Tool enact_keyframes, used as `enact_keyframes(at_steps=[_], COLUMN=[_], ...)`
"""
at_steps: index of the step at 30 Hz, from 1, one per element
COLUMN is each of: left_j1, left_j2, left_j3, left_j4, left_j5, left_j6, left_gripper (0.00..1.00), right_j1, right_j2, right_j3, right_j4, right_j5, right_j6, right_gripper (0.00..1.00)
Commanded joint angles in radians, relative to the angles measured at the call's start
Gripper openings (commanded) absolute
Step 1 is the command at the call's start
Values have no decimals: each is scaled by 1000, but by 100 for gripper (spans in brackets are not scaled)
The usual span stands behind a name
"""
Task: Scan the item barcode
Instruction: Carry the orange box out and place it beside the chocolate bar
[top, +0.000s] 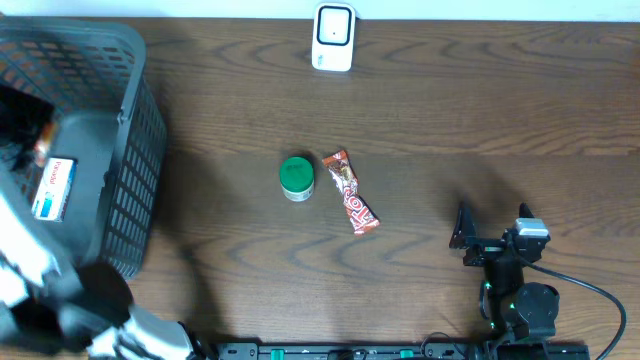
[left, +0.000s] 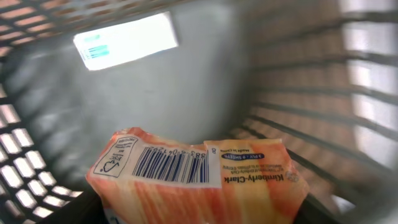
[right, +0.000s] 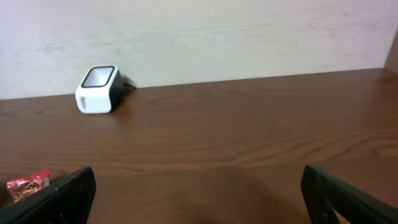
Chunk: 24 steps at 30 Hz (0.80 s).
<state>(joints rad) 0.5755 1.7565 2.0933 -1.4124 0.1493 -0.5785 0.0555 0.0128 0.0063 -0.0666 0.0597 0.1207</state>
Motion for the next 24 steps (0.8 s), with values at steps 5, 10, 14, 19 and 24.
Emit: enact_keyframes(at_steps=[5, 10, 14, 19, 24], left_j1=[-273, -625, -882, -1110, -1213], left_j2=[-292, -298, -216, -10, 212], left_j3=[14, 7, -18, -22, -22], left_j4=[74, 172, 225, 250, 306], left_j5=[178, 80, -63, -242, -248], left_j6=[-47, -119, -141, -142, -137], left_gripper=[60, 60, 60, 61, 61], right_j1=[-3, -3, -3, -3, -3], right_j2=[-3, -3, -3, -3, -2], right_j3=[-1, -1, -1, -1, -1], right_j4=[-4, -4, -4, -4, -4], right_j5=[-1, -1, -1, -1, -1], right_j6=[-13, -13, -13, -13, -13], right_gripper=[99, 99, 99, 99, 99])
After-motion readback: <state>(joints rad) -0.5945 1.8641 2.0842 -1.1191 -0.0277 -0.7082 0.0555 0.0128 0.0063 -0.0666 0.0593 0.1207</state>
